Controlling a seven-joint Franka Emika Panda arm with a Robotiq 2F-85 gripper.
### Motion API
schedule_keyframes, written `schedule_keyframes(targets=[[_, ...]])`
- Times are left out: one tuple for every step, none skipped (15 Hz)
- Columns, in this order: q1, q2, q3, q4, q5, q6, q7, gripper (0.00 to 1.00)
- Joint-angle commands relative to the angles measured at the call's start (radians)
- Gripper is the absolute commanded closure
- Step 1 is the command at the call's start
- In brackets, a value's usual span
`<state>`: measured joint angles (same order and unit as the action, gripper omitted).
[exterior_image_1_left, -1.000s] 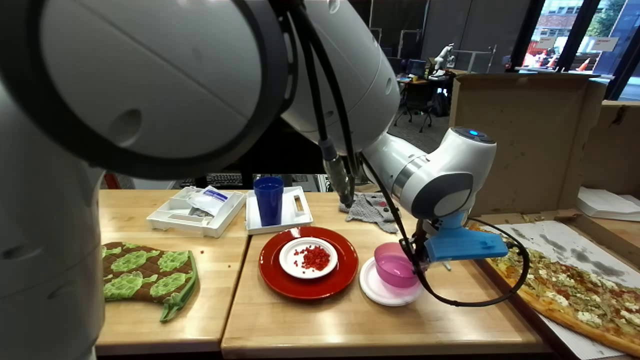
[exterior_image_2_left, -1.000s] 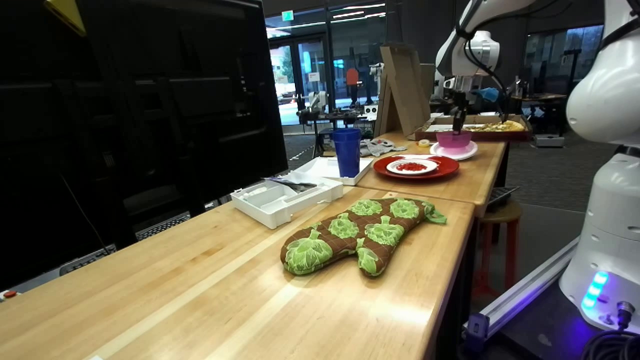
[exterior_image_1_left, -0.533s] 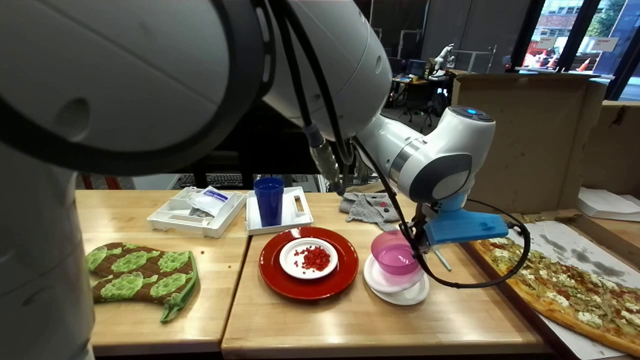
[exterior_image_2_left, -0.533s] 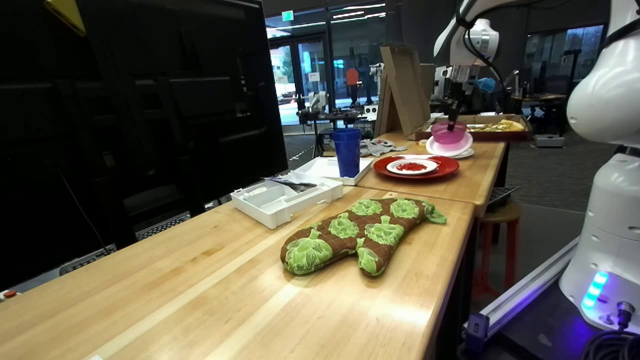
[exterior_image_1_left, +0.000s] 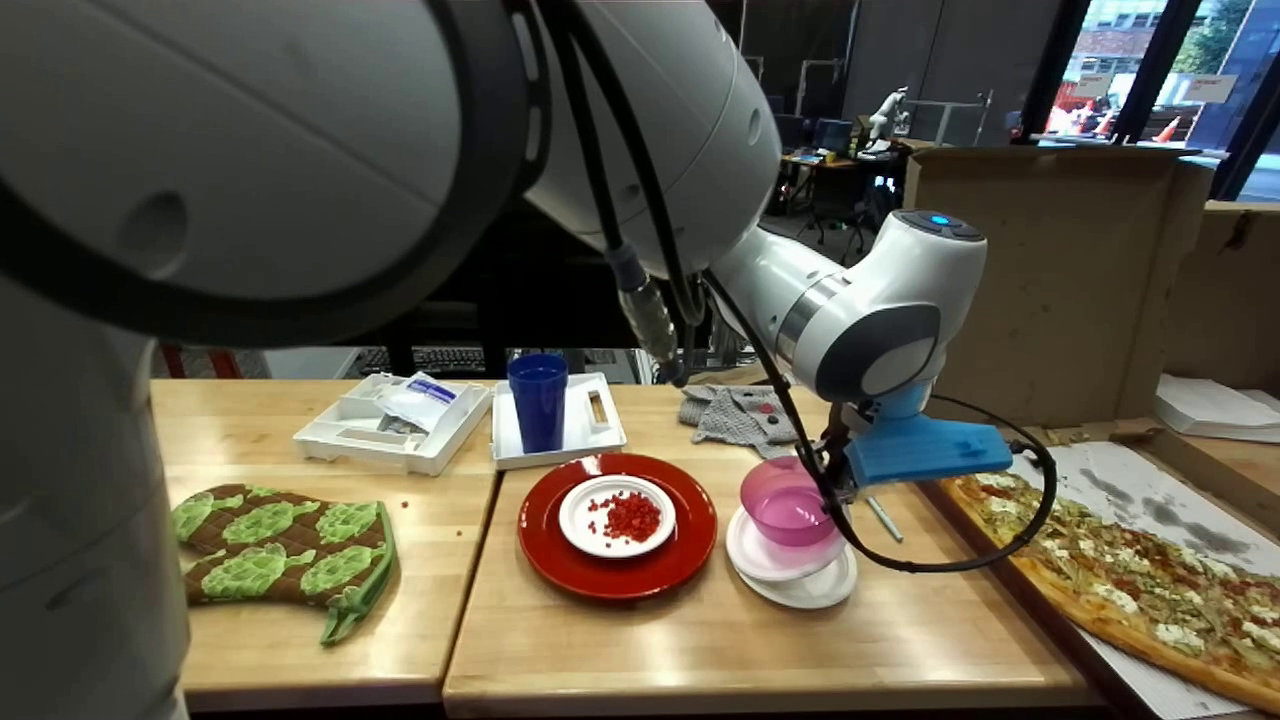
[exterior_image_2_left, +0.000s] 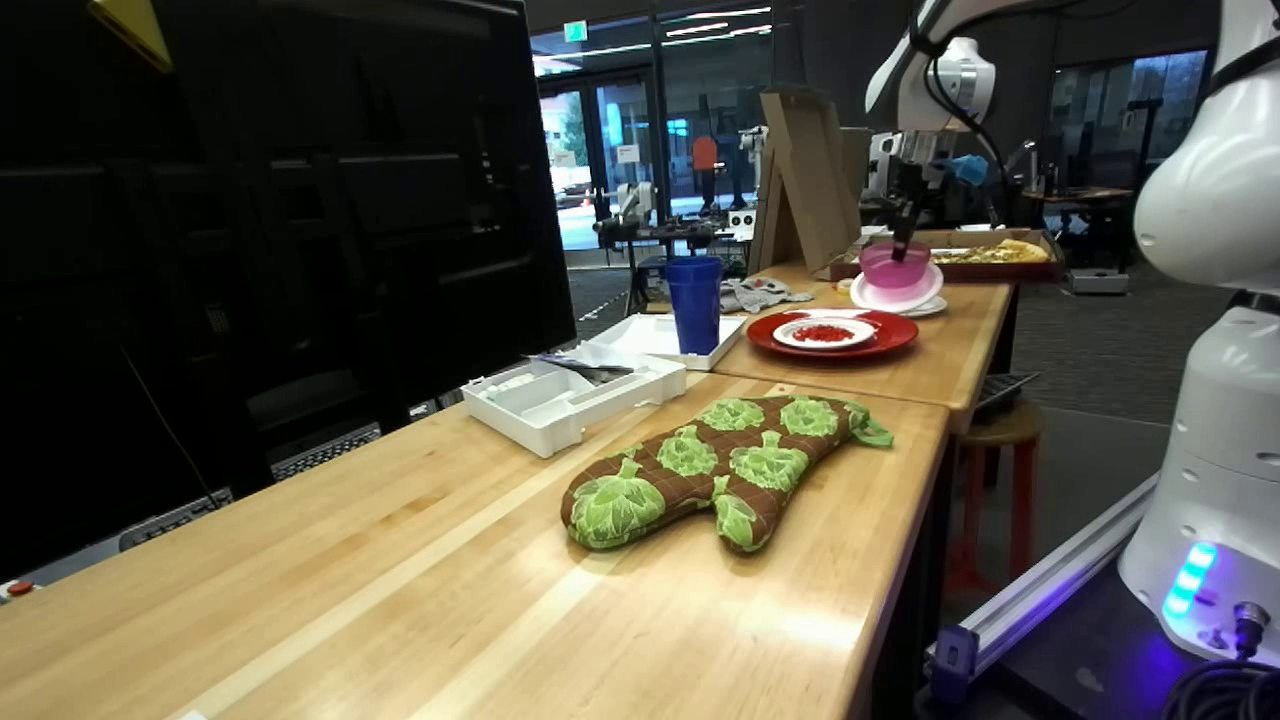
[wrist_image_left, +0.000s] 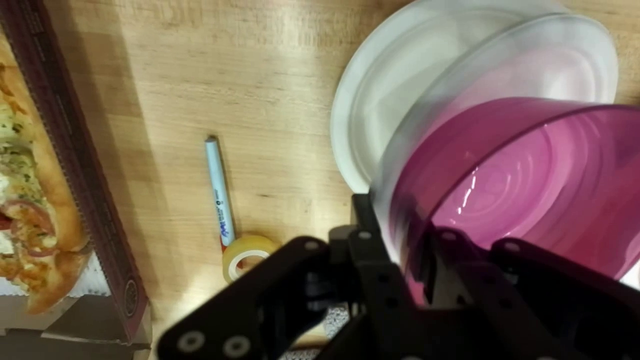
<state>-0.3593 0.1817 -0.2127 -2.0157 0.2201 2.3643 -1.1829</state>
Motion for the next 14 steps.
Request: schedule_keyframes(targets=[[-0.007, -0.011, -0.008, 0.004, 0.008, -0.007, 0.011, 0.96], [-0.009, -0.014, -0.011, 0.003, 0.005, -0.006, 0.014, 0.96], [-0.013, -0.018, -0.013, 0.002, 0.006, -0.006, 0.012, 0.96], [-0.016, -0.021, -0.016, 0.002, 0.005, -0.004, 0.013, 0.96], [-0.018, -0.025, -0.02, 0.001, 0.006, -0.004, 0.015, 0.96], [-0.019, -0.027, -0.023, 0.002, 0.006, -0.004, 0.016, 0.96], [-0.02, -0.028, -0.025, 0.003, 0.005, -0.003, 0.017, 0.96], [-0.02, -0.028, -0.027, 0.006, 0.004, -0.004, 0.019, 0.96], [-0.019, -0.028, -0.029, 0.007, 0.002, -0.002, 0.022, 0.96], [-0.017, -0.029, -0.031, 0.004, -0.005, 0.008, 0.025, 0.96], [-0.015, -0.028, -0.032, 0.001, -0.015, 0.016, 0.027, 0.68], [-0.014, -0.025, -0.032, 0.0, -0.018, 0.02, 0.024, 0.56], [-0.014, -0.021, -0.031, 0.0, -0.018, 0.017, 0.021, 0.52], [-0.013, -0.013, -0.03, -0.001, -0.022, 0.017, 0.022, 0.46]])
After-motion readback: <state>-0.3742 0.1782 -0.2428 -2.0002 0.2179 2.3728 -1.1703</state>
